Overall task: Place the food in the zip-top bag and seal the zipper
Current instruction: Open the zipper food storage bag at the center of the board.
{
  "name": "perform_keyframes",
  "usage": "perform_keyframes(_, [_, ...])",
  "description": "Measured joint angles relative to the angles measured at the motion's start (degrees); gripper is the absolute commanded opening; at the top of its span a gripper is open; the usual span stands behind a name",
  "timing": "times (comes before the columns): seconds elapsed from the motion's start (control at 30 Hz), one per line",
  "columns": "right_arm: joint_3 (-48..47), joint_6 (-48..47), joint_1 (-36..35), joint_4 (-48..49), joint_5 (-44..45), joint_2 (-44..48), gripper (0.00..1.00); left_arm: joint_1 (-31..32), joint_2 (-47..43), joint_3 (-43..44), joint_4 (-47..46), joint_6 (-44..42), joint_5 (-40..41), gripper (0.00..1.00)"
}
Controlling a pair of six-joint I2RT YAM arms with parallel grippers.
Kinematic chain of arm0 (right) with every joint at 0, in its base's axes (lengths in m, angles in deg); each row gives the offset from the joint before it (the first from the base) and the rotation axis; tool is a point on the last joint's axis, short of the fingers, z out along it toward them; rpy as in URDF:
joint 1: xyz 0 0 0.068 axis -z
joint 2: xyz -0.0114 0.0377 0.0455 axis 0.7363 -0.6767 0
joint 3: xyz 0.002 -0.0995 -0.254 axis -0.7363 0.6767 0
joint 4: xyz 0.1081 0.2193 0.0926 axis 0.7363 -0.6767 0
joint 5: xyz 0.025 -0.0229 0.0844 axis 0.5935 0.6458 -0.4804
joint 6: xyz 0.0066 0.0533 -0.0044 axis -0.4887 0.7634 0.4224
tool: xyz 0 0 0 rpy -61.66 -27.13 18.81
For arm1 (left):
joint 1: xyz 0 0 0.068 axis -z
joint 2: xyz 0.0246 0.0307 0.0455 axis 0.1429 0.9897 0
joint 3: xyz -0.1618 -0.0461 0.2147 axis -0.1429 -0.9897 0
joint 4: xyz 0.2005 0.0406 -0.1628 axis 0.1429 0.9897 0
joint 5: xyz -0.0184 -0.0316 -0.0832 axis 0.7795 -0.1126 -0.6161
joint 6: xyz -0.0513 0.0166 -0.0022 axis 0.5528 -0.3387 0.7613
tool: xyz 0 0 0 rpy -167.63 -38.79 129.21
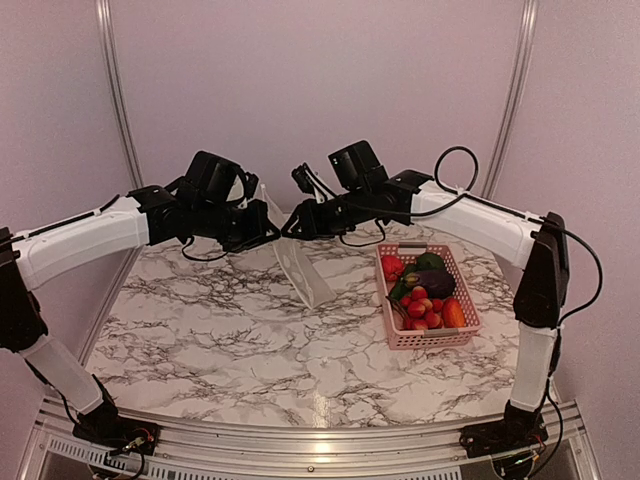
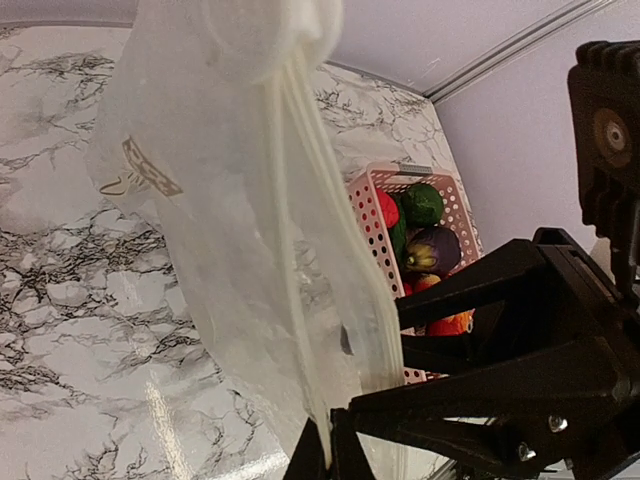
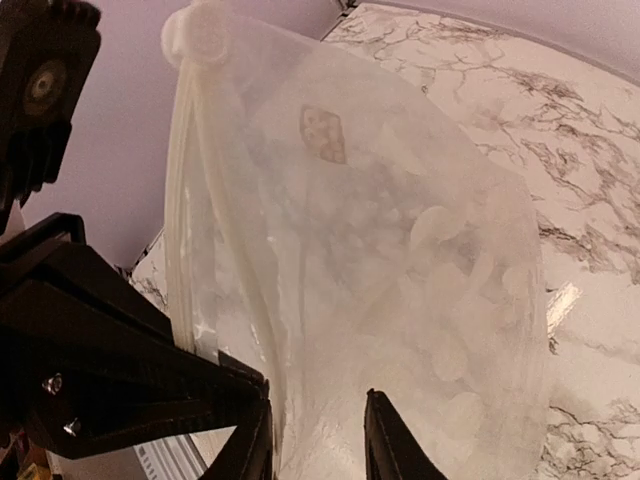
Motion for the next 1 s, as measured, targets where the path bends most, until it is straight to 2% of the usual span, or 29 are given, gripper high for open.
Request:
perform_keyframes(0.07, [-1.05,-0.15,0.0,-1.18,1.86,-0.61,0.01,0.0,0.2,0.42,0.02,-0.07,0.0,0.01])
perform_keyframes(0.1, [-1.42,0.11,0.0,-1.57,2.97,-0.79,0.0,0.0,0.31,0.68,0.13,-0.09,0.13,0.08])
perform_keyframes(0.17, [-1.81,0.44,0.0,-2.16,5.09,-0.81,0.0,0.0,0.46,1.22,0.52,-0.15,0.74,0.27])
perform_keyframes(0.23, [-1.81,0.94,0.0,-2.08,5.77,-0.79,0.0,0.0,0.52,1.6,1.11,-0.09,1.64,0.36])
perform_keyframes(0.43, [0.96,1.27,0.0,1.46,5.4,0.35,0.0,0.0,0.79,1.6,1.27,0.07,3.19,0.4])
perform_keyframes(0.77, [3.3,1.51,0.0,6.84,4.17,1.49,0.0,0.2,3.39,1.6,0.85,0.15,5.11,0.36])
perform_keyframes(0.83, [3.32,1.6,0.0,7.34,4.02,1.49,0.0,0.26,4.37,1.77,1.03,0.2,6.25,0.3])
perform_keyframes(1.0, [4.04,2.25,-0.02,7.69,6.73,2.29,0.0,0.48,6.47,2.84,4.11,0.42,11.82,0.05])
